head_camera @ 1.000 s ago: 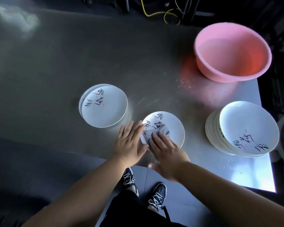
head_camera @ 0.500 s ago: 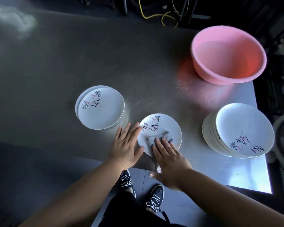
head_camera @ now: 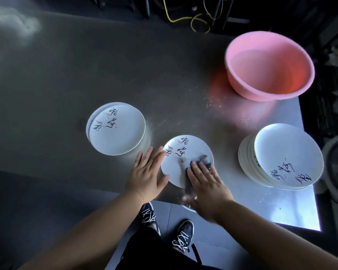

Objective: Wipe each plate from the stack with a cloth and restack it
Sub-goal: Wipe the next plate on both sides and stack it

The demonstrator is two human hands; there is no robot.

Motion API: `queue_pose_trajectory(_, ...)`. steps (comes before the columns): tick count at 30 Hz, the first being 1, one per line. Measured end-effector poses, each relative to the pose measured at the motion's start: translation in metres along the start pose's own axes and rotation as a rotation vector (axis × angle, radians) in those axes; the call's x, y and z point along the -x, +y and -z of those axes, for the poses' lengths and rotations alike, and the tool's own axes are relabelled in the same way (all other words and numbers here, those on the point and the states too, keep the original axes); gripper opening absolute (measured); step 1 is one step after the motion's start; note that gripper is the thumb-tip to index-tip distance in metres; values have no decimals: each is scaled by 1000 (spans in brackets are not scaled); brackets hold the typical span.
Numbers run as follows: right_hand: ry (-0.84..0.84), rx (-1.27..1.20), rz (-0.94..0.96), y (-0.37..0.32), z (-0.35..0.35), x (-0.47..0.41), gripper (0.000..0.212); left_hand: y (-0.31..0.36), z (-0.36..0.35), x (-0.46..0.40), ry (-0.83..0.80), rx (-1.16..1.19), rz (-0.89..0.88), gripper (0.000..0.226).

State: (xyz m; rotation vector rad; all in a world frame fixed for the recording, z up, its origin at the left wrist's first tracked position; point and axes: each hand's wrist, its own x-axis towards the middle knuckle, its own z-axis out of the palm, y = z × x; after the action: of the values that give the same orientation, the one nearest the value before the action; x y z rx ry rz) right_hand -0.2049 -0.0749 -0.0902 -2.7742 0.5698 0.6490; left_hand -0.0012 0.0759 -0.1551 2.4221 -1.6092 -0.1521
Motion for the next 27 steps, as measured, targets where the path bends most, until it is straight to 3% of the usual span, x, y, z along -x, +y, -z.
queue_pose_trajectory(4,16,-34,-126,15,11,-29,104,-1,0,0,16,8,1,76)
queue_pose_trajectory(9,-52,-10,-21,0,5,11,107,0,1,0,31,11,2,76)
queue_pose_trajectory(14,-25,27,-129,29,23,-16,108,-2,0,0,53,30,-23,75)
queue_pose_trajectory(16,58,76,-76,43,36,-50,103,-1,0,0,55,28,-23,74)
queue_pose_trajectory(20,33,94,33,48,51,-73,93,-1,1,0,61,24,-27,76)
queue_pose_trajectory(23,44,-66,-87,42,37,-43,94,-1,0,0,57,14,-27,77)
queue_pose_trajectory(27,-43,-56,-179,28,19,-11,106,-3,-2,-1,81,24,-44,76)
